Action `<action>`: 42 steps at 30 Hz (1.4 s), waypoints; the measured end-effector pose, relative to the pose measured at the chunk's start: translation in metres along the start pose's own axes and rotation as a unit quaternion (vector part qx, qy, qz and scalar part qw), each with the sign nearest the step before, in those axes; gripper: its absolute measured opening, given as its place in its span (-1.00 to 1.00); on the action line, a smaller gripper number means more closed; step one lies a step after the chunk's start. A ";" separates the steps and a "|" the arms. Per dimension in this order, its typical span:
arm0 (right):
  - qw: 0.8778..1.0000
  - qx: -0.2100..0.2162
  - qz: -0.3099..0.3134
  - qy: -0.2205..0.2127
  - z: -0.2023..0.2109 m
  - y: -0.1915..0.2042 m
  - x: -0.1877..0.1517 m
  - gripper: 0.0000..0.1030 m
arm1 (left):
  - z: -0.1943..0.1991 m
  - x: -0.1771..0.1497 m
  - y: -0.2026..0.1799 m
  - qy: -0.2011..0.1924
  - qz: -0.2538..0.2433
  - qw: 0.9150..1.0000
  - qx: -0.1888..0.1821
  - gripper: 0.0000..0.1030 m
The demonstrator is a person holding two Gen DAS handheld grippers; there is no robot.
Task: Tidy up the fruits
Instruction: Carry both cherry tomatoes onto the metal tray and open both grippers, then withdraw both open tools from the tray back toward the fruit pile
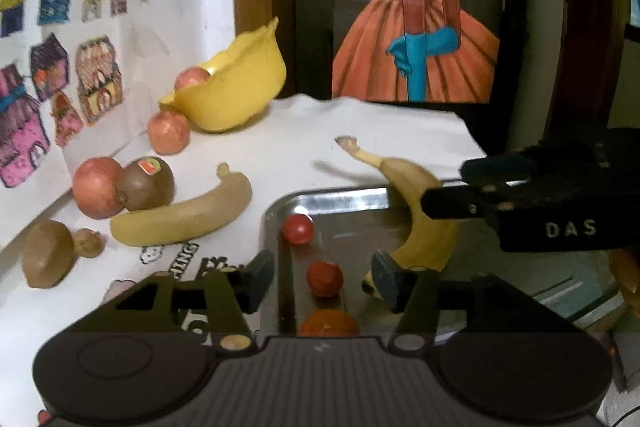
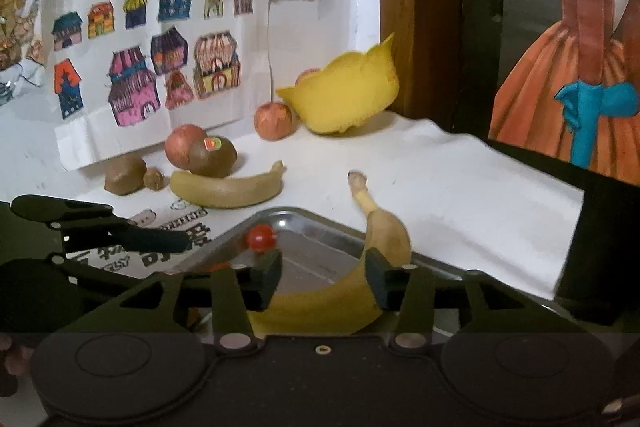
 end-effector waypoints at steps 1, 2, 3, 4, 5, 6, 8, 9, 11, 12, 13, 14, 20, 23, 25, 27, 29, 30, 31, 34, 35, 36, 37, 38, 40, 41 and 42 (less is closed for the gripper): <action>1.000 -0.001 0.001 -0.006 0.008 0.001 0.000 0.15 | 0.005 0.001 0.000 -0.005 0.000 1.000 0.000 0.29; 1.000 -0.003 0.003 -0.010 0.015 0.002 0.000 0.23 | 0.013 0.002 0.000 -0.012 0.000 1.000 0.001 0.40; 1.000 -0.005 0.005 -0.015 0.022 0.003 -0.001 0.26 | 0.020 0.002 0.000 -0.018 0.000 1.000 0.003 0.47; 1.000 -0.007 0.007 -0.019 0.029 0.005 -0.002 0.31 | 0.027 0.003 0.000 -0.025 0.000 1.000 0.006 0.63; 1.000 -0.009 0.009 -0.023 0.037 0.007 -0.003 0.36 | 0.035 0.003 0.001 -0.033 0.001 0.999 0.010 0.73; 1.000 -0.009 0.011 -0.026 0.045 0.009 -0.005 0.39 | 0.043 0.002 0.002 -0.041 0.002 0.999 0.013 0.76; 0.999 -0.012 0.017 -0.034 0.062 0.015 -0.011 0.56 | 0.058 0.001 0.003 -0.053 0.003 0.998 0.015 0.85; 0.999 -0.015 0.019 -0.038 0.070 0.018 -0.014 0.59 | 0.066 -0.001 0.004 -0.058 0.004 0.998 0.017 0.87; 0.998 -0.020 0.024 -0.045 0.086 0.024 -0.022 0.70 | 0.080 -0.006 0.005 -0.067 0.007 0.998 0.019 0.95; 0.998 -0.025 0.025 -0.047 0.094 0.027 -0.027 0.73 | 0.087 -0.009 0.005 -0.070 0.007 0.997 0.019 0.96; 0.998 -0.029 0.025 -0.048 0.102 0.030 -0.032 0.78 | 0.094 -0.012 0.005 -0.072 0.007 0.997 0.020 0.97; 0.998 -0.032 0.024 -0.049 0.110 0.034 -0.037 0.85 | 0.100 -0.016 0.005 -0.074 0.006 0.997 0.021 0.98; 0.997 -0.046 0.020 -0.053 0.149 0.055 -0.068 0.99 | 0.138 -0.042 0.011 -0.082 0.007 0.996 0.021 0.99; 0.997 -0.064 0.013 -0.038 0.160 0.062 -0.085 0.99 | 0.155 -0.058 0.015 -0.084 0.008 0.996 0.022 0.99; 0.997 -0.070 0.007 -0.031 0.166 0.068 -0.095 0.99 | 0.164 -0.067 0.018 -0.085 0.010 0.996 0.022 0.99; 0.997 -0.072 0.004 -0.018 0.169 0.075 -0.105 0.99 | 0.170 -0.076 0.020 -0.083 0.010 0.996 0.024 0.99; 0.997 -0.075 0.004 -0.008 0.170 0.083 -0.113 0.99 | 0.175 -0.085 0.022 -0.081 0.010 0.996 0.026 0.99; 0.997 -0.075 0.006 -0.003 0.170 0.087 -0.116 0.99 | 0.178 -0.088 0.025 -0.080 0.011 0.996 0.027 0.99; 0.997 -0.074 0.008 0.002 0.170 0.092 -0.119 0.99 | 0.180 -0.091 0.027 -0.078 0.012 0.996 0.029 0.99; 0.997 -0.068 0.015 0.015 0.165 0.106 -0.124 0.99 | 0.185 -0.100 0.034 -0.077 0.017 0.996 0.034 0.99; 0.998 -0.065 0.018 0.019 0.163 0.110 -0.126 0.99 | 0.187 -0.102 0.037 -0.077 0.018 0.996 0.035 0.99; 0.998 -0.063 0.021 0.024 0.160 0.115 -0.127 0.99 | 0.188 -0.106 0.041 -0.076 0.021 0.996 0.037 0.99; 0.997 -0.061 0.024 0.028 0.157 0.120 -0.128 0.99 | 0.189 -0.109 0.045 -0.075 0.024 0.996 0.040 0.99; 0.997 -0.058 0.028 0.032 0.154 0.125 -0.129 0.99 | 0.189 -0.112 0.050 -0.072 0.028 0.996 0.043 0.99; 0.997 -0.051 0.038 0.039 0.148 0.136 -0.130 0.99 | 0.189 -0.118 0.059 -0.067 0.036 0.996 0.050 0.99; 0.997 -0.048 0.042 0.041 0.146 0.139 -0.130 0.99 | 0.190 -0.122 0.064 -0.064 0.042 0.996 0.054 0.99; 0.997 -0.046 0.046 0.043 0.143 0.143 -0.130 0.99 | 0.190 -0.125 0.069 -0.061 0.047 0.995 0.057 0.99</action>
Point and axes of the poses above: each gripper's, at about its wrist camera, not at the fingertips, and z roughly against the way its jaws point, y to its left, x to its top, the point moved 10 cm from there along -z, roughly the way its jaws point, and after that the axes turned 7 degrees about y, right-handed, at the moved point
